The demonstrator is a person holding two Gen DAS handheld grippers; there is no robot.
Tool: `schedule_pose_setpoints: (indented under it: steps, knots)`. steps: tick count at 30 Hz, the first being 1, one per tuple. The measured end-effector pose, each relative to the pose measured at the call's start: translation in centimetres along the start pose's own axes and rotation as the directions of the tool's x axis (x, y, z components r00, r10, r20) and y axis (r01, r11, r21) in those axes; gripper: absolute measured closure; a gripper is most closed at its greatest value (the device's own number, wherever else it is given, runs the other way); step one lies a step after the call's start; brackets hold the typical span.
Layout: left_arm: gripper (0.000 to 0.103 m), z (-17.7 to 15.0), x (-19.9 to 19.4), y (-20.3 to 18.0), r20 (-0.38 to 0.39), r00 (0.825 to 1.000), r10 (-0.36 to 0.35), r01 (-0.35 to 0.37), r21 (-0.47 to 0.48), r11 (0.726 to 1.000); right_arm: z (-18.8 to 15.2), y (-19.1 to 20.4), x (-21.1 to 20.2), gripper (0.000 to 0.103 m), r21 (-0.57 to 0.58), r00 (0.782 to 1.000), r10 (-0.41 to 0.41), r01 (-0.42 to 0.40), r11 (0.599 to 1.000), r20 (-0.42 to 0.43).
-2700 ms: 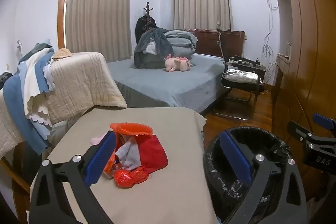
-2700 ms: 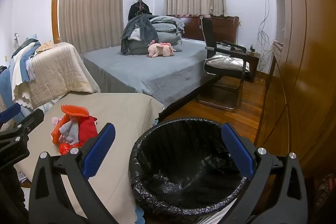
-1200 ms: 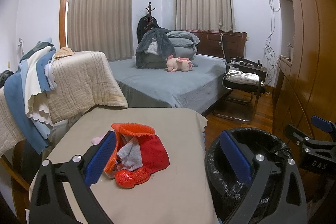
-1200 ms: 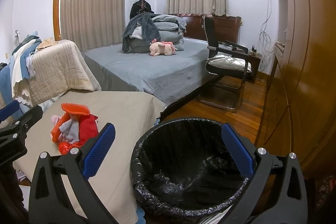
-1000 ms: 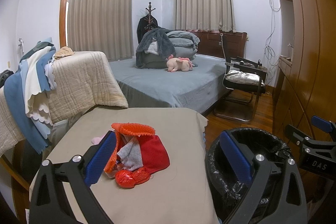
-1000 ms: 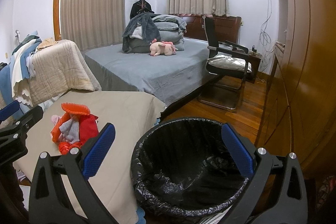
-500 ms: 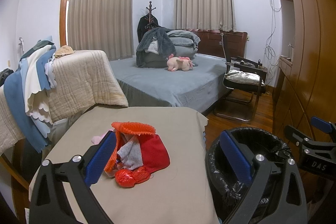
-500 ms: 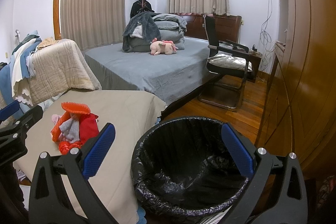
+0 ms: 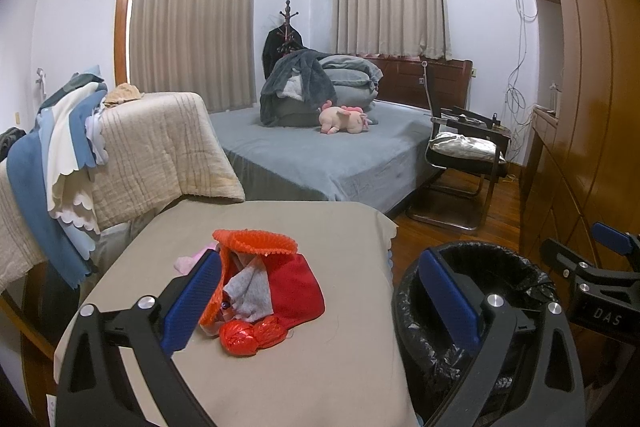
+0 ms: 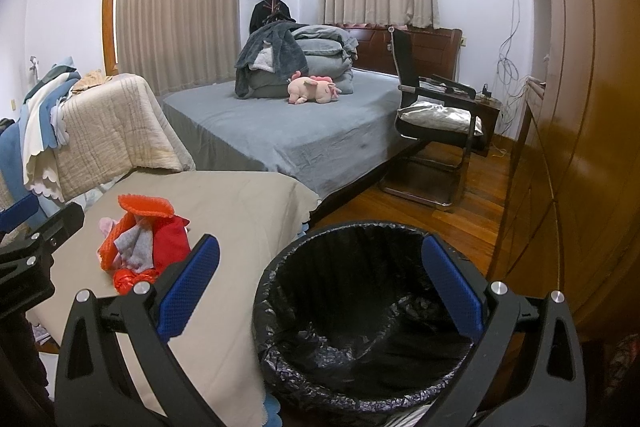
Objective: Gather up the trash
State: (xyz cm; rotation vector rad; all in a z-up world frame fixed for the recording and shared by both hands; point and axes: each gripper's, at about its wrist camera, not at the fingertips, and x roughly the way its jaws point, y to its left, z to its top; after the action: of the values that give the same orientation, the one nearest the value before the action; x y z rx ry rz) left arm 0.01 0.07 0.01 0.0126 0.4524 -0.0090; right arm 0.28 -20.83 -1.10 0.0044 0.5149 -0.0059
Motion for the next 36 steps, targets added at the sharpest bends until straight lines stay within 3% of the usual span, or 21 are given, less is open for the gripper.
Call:
schedule_pose_setpoints:
  steps: [12,16,17,18,19,20,29,36]
  knots:
    - [0.006,-1.0,-0.4,1.0,-0.006,1.0,0.009,-0.009,-0.011,1.0,-0.2,2.2,1.9,0.005,-0.008,1.0,0.022,-0.022,1.0,-0.009]
    - [0.006,-1.2,1.3,2.3,-0.005,0.999,0.034,-0.034,-0.014,0.999,0.2,2.8,3.0,0.005,-0.017,0.999,0.035,-0.035,0.999,-0.009]
    - [0.006,-1.2,1.4,2.6,-0.004,0.999,0.045,-0.045,-0.016,0.999,0.3,3.1,3.7,0.005,-0.01,0.995,0.052,-0.053,0.999,-0.088]
    - [0.006,-1.3,1.6,3.1,-0.004,0.998,0.06,-0.06,-0.019,0.998,0.4,3.4,3.7,0.005,-0.011,0.994,0.055,-0.057,0.998,-0.089]
    - [0.006,-1.3,1.8,3.5,-0.004,0.997,0.075,-0.076,-0.025,0.997,0.5,3.8,4.2,0.005,-0.025,0.999,0.052,-0.052,0.998,-0.014]
    - [0.006,-1.3,2.1,4.2,-0.007,0.996,0.092,-0.093,-0.034,0.995,0.6,4.2,4.7,0.005,-0.029,0.998,0.056,-0.057,0.998,-0.013]
    - [0.006,-2.1,5.8,10.8,-0.05,0.977,0.207,-0.21,-0.074,0.975,1.4,8.7,10.3,0.005,-0.077,0.991,0.126,-0.129,0.989,-0.044]
    - [0.006,-2.3,9.1,15.1,-0.065,0.971,0.23,-0.236,-0.116,0.965,1.9,13.8,14.8,0.005,-0.121,0.972,0.216,-0.226,0.967,-0.09]
